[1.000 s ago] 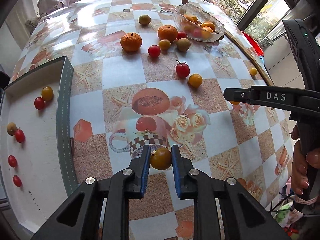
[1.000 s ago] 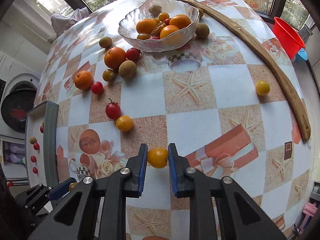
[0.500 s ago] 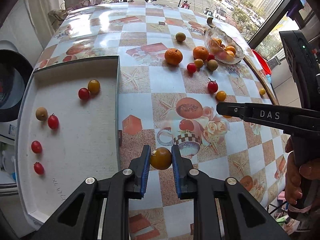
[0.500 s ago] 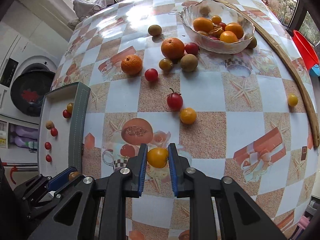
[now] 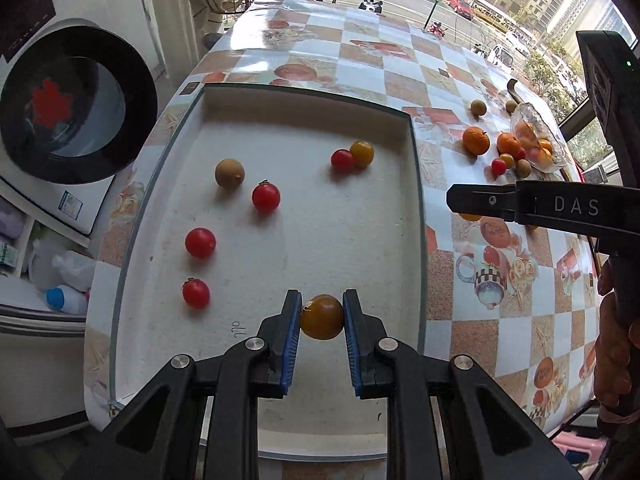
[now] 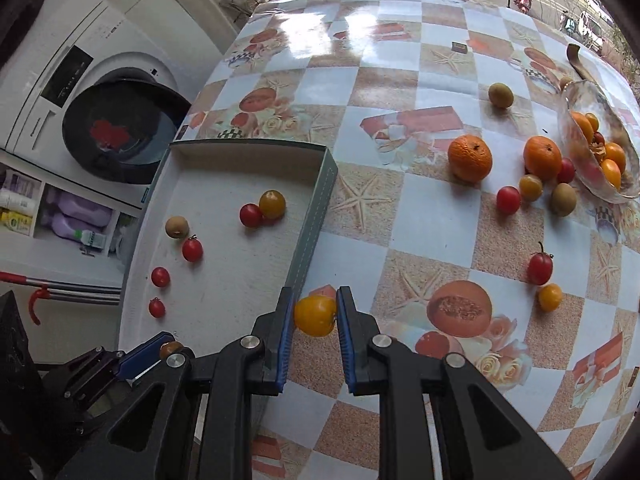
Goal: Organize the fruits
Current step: 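Carry both yellow tomatoes into the white tray and open both tools, then move both open tools back over the fruits on the table, then grasp a yellow cherry tomato with the left tool while the right tool grasps another, then carry both yellow tomatoes into the white tray and open both tools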
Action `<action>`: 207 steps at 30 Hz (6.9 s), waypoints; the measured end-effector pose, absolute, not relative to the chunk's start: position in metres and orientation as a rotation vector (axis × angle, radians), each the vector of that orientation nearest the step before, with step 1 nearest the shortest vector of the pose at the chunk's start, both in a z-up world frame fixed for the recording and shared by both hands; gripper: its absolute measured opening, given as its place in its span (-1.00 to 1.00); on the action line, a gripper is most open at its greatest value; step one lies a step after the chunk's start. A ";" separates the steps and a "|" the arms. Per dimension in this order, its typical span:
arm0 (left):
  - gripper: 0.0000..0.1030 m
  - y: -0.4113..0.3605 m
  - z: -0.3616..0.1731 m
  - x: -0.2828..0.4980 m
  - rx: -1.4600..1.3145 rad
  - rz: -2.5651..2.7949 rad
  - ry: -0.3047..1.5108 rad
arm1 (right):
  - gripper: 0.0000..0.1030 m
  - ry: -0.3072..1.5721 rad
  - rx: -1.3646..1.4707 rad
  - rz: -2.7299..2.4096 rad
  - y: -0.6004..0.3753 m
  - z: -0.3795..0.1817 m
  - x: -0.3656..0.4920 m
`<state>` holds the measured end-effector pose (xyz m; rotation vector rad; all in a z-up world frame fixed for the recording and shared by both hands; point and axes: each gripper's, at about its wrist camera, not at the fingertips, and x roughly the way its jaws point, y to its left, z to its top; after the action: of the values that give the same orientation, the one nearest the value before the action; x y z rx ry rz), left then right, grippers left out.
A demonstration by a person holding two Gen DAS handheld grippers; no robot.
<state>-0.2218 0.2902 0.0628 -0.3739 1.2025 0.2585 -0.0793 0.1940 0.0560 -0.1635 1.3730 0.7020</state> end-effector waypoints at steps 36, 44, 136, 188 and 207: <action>-0.54 0.319 0.020 -0.241 -0.304 0.355 1.317 | -0.49 1.432 -0.303 0.757 0.277 0.004 -0.097; 0.72 0.318 0.030 -0.244 -0.276 0.378 1.286 | 0.19 1.432 -0.223 0.775 0.270 0.014 -0.092; -0.54 0.095 0.045 -0.082 -0.195 -0.040 1.242 | -0.58 1.361 0.143 0.242 -0.078 0.027 -0.019; -0.54 0.328 0.026 -0.202 -0.398 0.360 1.205 | -0.58 1.437 -0.207 0.741 0.258 0.025 -0.071; -0.53 0.316 0.019 -0.194 -0.261 0.358 1.244 | -0.56 1.452 -0.261 0.741 0.275 0.005 -0.069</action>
<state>-0.1940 0.3162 0.0186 -0.2606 1.2436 0.3581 -0.0688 0.2751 0.0048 -0.2614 1.4518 0.7408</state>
